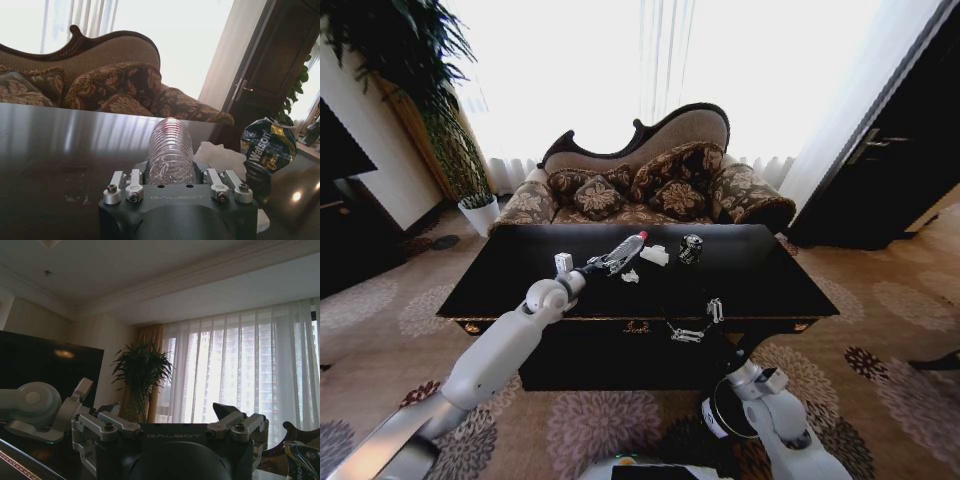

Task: Move to the front of the table and place the trash on the table into the trash bin.

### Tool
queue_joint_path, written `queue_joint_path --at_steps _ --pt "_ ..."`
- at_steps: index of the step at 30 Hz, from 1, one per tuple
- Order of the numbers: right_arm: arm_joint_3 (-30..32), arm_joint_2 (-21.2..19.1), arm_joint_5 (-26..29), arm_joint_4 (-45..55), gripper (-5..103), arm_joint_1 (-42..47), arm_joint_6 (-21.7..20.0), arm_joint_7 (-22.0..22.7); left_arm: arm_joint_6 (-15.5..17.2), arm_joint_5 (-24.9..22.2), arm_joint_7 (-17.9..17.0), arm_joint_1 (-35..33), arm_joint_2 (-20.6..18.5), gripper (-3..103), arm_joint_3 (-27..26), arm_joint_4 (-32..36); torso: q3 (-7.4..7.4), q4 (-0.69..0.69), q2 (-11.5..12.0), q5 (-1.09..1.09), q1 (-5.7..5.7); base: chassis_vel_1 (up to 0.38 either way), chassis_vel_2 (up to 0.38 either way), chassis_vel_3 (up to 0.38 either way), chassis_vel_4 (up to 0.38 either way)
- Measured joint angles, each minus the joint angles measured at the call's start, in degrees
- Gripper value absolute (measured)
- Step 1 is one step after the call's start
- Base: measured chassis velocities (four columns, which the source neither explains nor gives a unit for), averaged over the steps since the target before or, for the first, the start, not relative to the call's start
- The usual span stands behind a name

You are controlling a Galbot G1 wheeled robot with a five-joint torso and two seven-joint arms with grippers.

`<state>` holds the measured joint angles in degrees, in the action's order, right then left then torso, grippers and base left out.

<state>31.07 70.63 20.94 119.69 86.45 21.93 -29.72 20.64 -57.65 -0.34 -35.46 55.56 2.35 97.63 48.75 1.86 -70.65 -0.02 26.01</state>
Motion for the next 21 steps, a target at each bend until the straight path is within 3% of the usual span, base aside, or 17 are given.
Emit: queue_joint_path --at_steps 5,8,10,14,16,18,19,21 --pt "-0.3 0.0 0.6 0.2 100 0.4 -0.1 1.1 -0.5 0.6 0.7 -4.5 -2.5 39 -5.0 5.4 0.00 0.01 0.0 -0.01 0.00 0.000 0.000 0.000 0.000" --pt "-0.9 0.0 2.4 0.2 100 0.5 -0.5 1.5 -1.1 1.8 1.7 -8.8 -4.1 39 -9.8 9.5 0.00 0.01 0.0 0.01 0.00 0.000 0.000 0.000 0.000" --pt "-1.9 -0.2 5.8 0.2 100 0.6 -1.3 1.6 -2.1 3.4 3.1 -14.8 -6.0 39 -15.1 13.7 0.00 -0.01 0.0 -0.01 0.00 0.000 0.000 0.000 0.000" --pt "-3.3 -0.6 10.4 0.4 100 0.6 -2.7 1.5 -4.2 5.9 5.1 -22.2 -7.7 39 -20.8 18.4 -0.01 -0.01 0.0 -0.01 -0.01 0.000 0.000 0.000 0.000" --pt "-4.5 -0.7 13.9 0.6 100 0.4 -3.8 1.1 -6.0 8.5 7.5 -27.3 -7.9 39 -24.9 21.5 -0.01 -0.01 0.0 -0.01 -0.01 0.000 0.000 0.000 0.000" --pt "-5.9 -0.7 18.0 0.7 100 0.3 -4.6 0.9 -9.2 12.1 12.2 -31.7 -7.4 39 -28.3 23.1 -0.01 -0.01 0.0 0.00 -0.01 0.000 0.000 0.000 0.000" --pt "-5.9 -0.7 18.0 0.7 100 0.3 -4.6 0.9 -9.2 12.1 12.2 -31.7 -7.4 39 -28.3 23.1 -0.01 -0.01 0.0 0.00 -0.01 0.000 0.000 0.000 0.000" --pt "-7.4 -0.4 23.0 1.0 100 0.6 -5.4 0.6 -12.7 15.7 18.3 -36.3 -6.5 39 -31.8 24.6 -0.01 -0.01 0.0 0.00 -0.01 0.000 0.000 0.000 0.000"
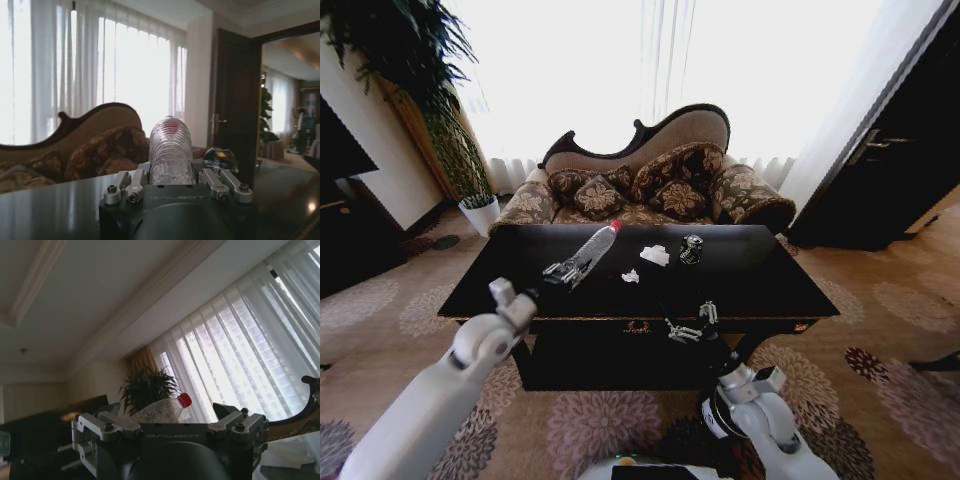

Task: Move to the front of the table and place the trash on the table into the trash bin.

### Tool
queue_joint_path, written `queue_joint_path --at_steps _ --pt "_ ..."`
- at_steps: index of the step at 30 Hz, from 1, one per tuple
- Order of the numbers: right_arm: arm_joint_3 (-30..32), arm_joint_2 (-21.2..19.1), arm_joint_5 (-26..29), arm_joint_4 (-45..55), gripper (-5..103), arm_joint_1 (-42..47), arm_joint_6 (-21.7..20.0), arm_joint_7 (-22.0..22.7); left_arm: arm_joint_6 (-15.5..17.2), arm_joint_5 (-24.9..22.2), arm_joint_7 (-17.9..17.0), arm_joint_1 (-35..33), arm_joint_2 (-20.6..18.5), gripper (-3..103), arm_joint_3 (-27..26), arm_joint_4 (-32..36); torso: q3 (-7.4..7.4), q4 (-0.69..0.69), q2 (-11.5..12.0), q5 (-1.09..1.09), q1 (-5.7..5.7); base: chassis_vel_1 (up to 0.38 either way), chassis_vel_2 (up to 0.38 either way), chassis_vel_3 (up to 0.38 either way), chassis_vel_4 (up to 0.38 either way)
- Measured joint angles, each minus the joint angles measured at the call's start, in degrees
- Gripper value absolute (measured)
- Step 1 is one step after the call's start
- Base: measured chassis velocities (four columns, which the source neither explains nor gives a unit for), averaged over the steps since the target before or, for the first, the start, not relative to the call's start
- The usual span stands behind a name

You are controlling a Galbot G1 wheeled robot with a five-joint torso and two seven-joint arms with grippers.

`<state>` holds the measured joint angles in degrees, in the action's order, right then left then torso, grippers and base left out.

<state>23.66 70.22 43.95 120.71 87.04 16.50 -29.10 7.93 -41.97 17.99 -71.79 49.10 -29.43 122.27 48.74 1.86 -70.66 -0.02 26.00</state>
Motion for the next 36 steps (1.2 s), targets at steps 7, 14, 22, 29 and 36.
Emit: queue_joint_path --at_steps 7,14,22,29,36 --pt "-4.2 0.7 11.4 1.0 100 1.0 -2.1 -1.9 -9.4 10.8 9.2 -7.5 3.1 39 -6.3 4.5 0.00 0.01 0.0 0.00 0.00 0.000 0.000 0.000 0.000" --pt "-7.4 1.9 14.3 2.3 100 1.4 -3.6 -1.7 -12.4 13.4 11.3 -11.5 4.9 39 -8.9 9.8 0.00 0.00 0.0 0.00 0.00 0.000 0.000 0.000 0.000" --pt "-9.3 2.7 12.5 4.1 100 2.2 -4.0 -1.9 -12.9 16.4 13.9 -14.6 5.1 39 -6.9 13.1 0.01 0.00 0.0 0.00 0.00 0.000 0.000 0.000 0.000" --pt "-9.5 3.7 10.7 4.3 100 2.7 -4.1 -2.0 -12.0 17.9 15.6 -13.8 1.0 39 -3.4 12.9 0.01 0.01 0.0 0.00 0.00 0.000 0.000 0.000 0.000" --pt "-10.4 4.4 9.4 2.9 100 1.8 -4.3 -1.3 -12.1 17.5 16.8 -13.5 -3.7 39 -3.3 13.2 0.01 0.01 0.0 0.00 0.01 0.000 0.000 0.000 0.000"
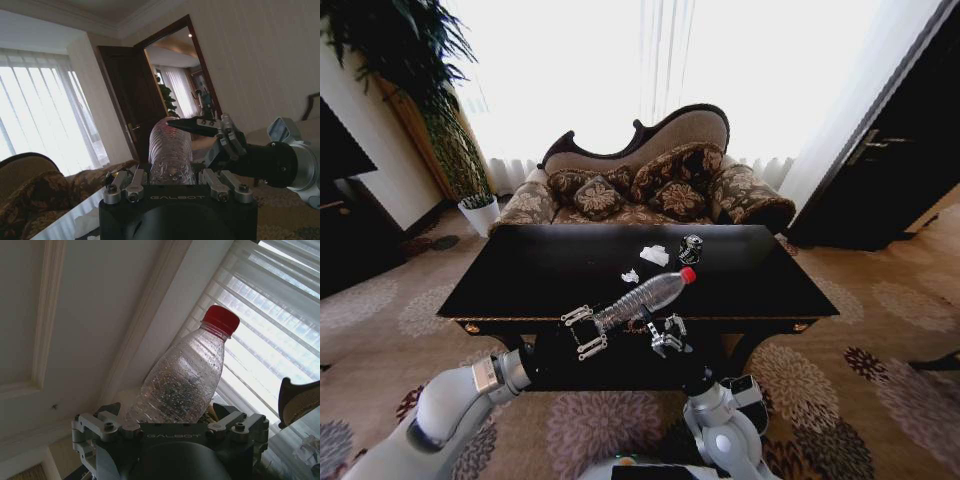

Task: Move to the front of the table and place the trash on the table into the trash bin.

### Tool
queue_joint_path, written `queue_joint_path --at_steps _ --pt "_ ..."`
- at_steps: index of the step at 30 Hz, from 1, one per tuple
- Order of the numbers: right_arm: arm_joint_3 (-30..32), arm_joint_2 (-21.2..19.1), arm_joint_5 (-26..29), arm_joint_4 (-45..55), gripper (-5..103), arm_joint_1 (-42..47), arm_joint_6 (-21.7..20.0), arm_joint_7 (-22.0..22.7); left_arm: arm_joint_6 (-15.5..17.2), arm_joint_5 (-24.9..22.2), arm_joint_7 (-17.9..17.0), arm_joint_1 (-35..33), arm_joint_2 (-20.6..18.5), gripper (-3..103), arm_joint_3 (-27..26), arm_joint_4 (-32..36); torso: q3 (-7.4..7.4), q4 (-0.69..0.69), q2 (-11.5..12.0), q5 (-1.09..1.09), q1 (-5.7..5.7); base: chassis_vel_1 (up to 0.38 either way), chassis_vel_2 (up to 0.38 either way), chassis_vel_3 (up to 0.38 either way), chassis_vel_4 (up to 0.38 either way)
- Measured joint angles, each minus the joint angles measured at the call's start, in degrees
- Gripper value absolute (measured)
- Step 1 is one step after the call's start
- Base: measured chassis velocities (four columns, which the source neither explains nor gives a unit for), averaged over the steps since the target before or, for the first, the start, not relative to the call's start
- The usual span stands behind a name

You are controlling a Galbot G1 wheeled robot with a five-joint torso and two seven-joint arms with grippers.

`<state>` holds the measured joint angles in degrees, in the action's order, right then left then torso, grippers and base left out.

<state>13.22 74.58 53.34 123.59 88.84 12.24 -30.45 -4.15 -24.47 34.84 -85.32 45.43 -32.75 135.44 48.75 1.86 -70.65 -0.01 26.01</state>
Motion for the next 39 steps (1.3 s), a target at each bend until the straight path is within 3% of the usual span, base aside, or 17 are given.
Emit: queue_joint_path --at_steps 10,13,14,16,19,24,30,33,36,39 --pt "0.0 0.5 0.1 -0.3 102 -0.2 0.0 0.0 -0.2 1.0 1.9 -0.2 -2.0 39 0.5 -0.8 0.00 0.00 0.0 0.00 0.00 0.000 0.000 0.000 0.000" --pt "0.4 0.4 0.3 -0.3 97 -0.1 0.1 -0.1 -0.3 0.9 1.9 -0.2 -2.2 39 0.3 -0.9 0.00 0.00 0.0 0.00 0.00 0.000 0.000 0.000 0.000" --pt "0.7 0.2 0.4 -0.5 87 -0.1 0.2 -0.2 -0.3 0.9 2.0 -0.2 -2.3 39 0.2 -0.8 0.00 0.00 0.0 0.00 0.00 0.000 0.000 0.000 0.000" --pt "0.8 0.1 0.4 -0.6 87 -0.1 0.3 -0.3 -0.3 0.9 2.1 -0.3 -2.3 39 0.1 -0.7 0.00 0.00 0.0 0.00 0.00 0.000 0.000 0.000 0.000" --pt "1.1 -0.2 0.4 -1.2 72 -0.6 0.4 -0.7 -0.1 0.9 2.6 -0.9 -2.1 38 -0.6 -0.3 0.00 0.00 0.0 0.00 0.00 0.000 0.000 0.000 0.000" --pt "2.2 -0.8 1.1 -1.7 59 -1.6 0.2 -0.8 -0.1 1.9 3.0 -1.9 -1.7 38 -1.5 0.3 0.00 -0.01 0.0 0.01 0.00 0.000 0.000 0.000 0.000" --pt "2.9 -0.9 1.4 -1.4 57 -1.5 0.2 -1.0 -0.1 3.5 3.0 -2.9 -0.9 38 -2.4 0.9 0.00 -0.01 0.0 0.01 0.00 0.000 0.000 0.000 0.000" --pt "4.5 -1.1 2.3 -1.2 53 -1.2 0.5 -0.9 -0.1 4.1 3.2 -3.6 -0.5 54 -3.3 1.1 0.00 0.00 0.0 0.01 0.00 0.000 0.000 0.000 0.000" --pt "5.1 -1.2 2.7 -0.9 46 -1.0 0.5 -0.9 -0.1 4.0 3.2 -4.1 0.0 59 -4.0 1.3 0.00 0.00 0.0 0.01 0.00 0.000 0.000 0.000 0.000" --pt "6.2 -1.6 3.0 -0.8 40 -0.8 0.6 -1.5 -0.3 3.3 3.1 -5.3 1.8 76 -5.8 1.7 0.00 0.00 0.0 0.01 0.00 0.000 0.000 0.000 0.000"
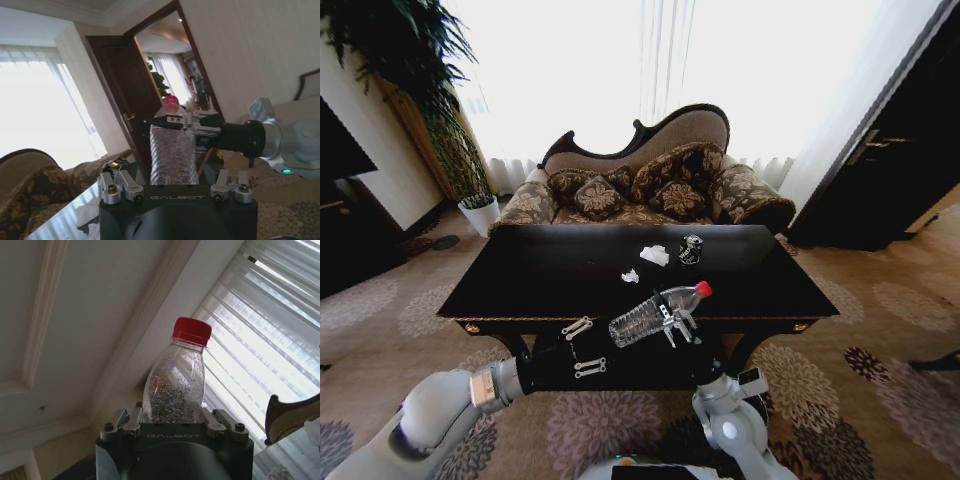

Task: Move to the front of the table and place the trash on the table into the trash bin.

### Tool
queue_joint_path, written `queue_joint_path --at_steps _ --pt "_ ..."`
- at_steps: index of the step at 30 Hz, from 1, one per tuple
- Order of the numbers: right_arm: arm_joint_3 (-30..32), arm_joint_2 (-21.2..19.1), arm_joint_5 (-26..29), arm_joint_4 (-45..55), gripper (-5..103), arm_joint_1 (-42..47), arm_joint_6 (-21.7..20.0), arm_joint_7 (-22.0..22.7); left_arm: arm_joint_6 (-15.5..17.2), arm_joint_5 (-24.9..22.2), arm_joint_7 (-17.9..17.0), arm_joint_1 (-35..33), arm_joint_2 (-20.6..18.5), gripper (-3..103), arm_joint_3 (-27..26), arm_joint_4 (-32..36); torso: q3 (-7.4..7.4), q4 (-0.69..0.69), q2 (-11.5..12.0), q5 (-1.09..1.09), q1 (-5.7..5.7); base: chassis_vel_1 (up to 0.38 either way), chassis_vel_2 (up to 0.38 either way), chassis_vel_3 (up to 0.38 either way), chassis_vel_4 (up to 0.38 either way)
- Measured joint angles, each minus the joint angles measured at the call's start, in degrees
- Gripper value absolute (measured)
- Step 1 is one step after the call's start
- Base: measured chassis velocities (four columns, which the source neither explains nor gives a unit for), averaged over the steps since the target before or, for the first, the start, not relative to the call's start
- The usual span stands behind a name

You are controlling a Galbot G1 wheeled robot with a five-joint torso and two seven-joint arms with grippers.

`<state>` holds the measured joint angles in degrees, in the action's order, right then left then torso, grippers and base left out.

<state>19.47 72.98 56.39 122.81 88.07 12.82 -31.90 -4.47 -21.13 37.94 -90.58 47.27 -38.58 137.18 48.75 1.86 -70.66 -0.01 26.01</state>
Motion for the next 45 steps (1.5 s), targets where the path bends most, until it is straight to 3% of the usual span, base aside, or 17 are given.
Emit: queue_joint_path --at_steps 1,3,5,9,13,16,24,28,31,39,43,45 --pt "0.5 -0.1 0.0 0.0 36 0.1 0.1 -0.7 -0.3 -0.3 0.0 -0.5 1.0 81 -0.8 0.1 0.00 0.00 0.0 0.00 0.00 0.000 0.000 0.000 0.000" --pt "0.8 -0.2 0.0 -0.1 33 0.2 0.2 -1.3 -0.5 -0.5 0.0 -0.7 1.8 81 -1.3 0.1 0.00 -0.01 0.0 0.00 0.00 0.000 0.000 0.000 0.000" --pt "1.9 -0.2 -0.1 -0.2 28 0.8 0.7 -3.5 -1.2 -1.3 0.2 -0.9 3.9 92 -2.1 -0.1 0.00 -0.01 0.0 0.01 0.00 0.000 0.000 0.000 0.000" --pt "3.2 0.0 -1.3 -1.2 27 1.4 1.9 -5.9 -1.8 -4.3 0.4 -0.6 7.7 100 -4.0 -0.1 0.00 0.01 0.0 0.00 0.00 0.000 0.000 0.000 0.000" --pt "3.6 0.1 -3.3 -2.9 27 1.6 3.3 -8.3 -1.2 -7.9 -0.3 -0.6 11.1 100 -6.5 1.4 0.00 -0.01 0.0 -0.01 0.00 0.000 0.000 0.000 0.000" --pt "3.7 0.4 -7.9 -5.5 27 2.2 5.7 -13.0 0.3 -12.8 -1.8 -0.5 13.9 100 -10.1 3.4 0.00 0.00 0.0 0.00 0.00 0.000 0.000 0.000 0.000" --pt "4.0 0.2 -16.9 -12.5 27 2.0 10.4 -22.0 1.0 -18.3 -2.2 -0.5 16.3 100 -15.5 4.7 0.00 0.00 0.0 0.00 0.00 0.000 0.000 0.000 0.000" --pt "4.3 -0.1 -21.0 -16.3 27 1.2 12.9 -23.7 1.4 -19.7 -2.6 -0.2 17.2 100 -16.9 4.9 0.00 -0.01 0.0 0.00 0.00 0.000 0.000 0.000 0.000" --pt "4.4 -0.2 -23.5 -19.3 27 0.5 14.2 -23.4 1.5 -20.6 -2.9 -0.1 17.6 100 -17.5 5.1 0.00 0.00 0.0 -0.01 0.00 0.000 0.000 0.000 0.000" --pt "4.4 -0.6 -31.6 -31.4 27 -3.0 17.1 -16.3 1.7 -22.3 -3.3 0.4 18.0 100 -18.8 4.7 0.00 0.00 0.0 0.00 0.00 0.000 0.000 0.000 0.000" --pt "4.1 -1.7 -40.9 -39.0 27 -6.2 15.5 -5.7 1.7 -22.6 -3.4 0.5 18.1 100 -19.3 4.5 0.00 0.00 0.0 0.00 0.00 0.000 0.000 0.000 0.000" --pt "4.1 -1.8 -41.7 -39.5 27 -6.5 15.1 -4.8 1.7 -22.6 -3.4 0.5 18.1 100 -19.3 4.5 0.00 0.00 0.0 0.00 0.00 0.000 0.000 0.000 0.000"
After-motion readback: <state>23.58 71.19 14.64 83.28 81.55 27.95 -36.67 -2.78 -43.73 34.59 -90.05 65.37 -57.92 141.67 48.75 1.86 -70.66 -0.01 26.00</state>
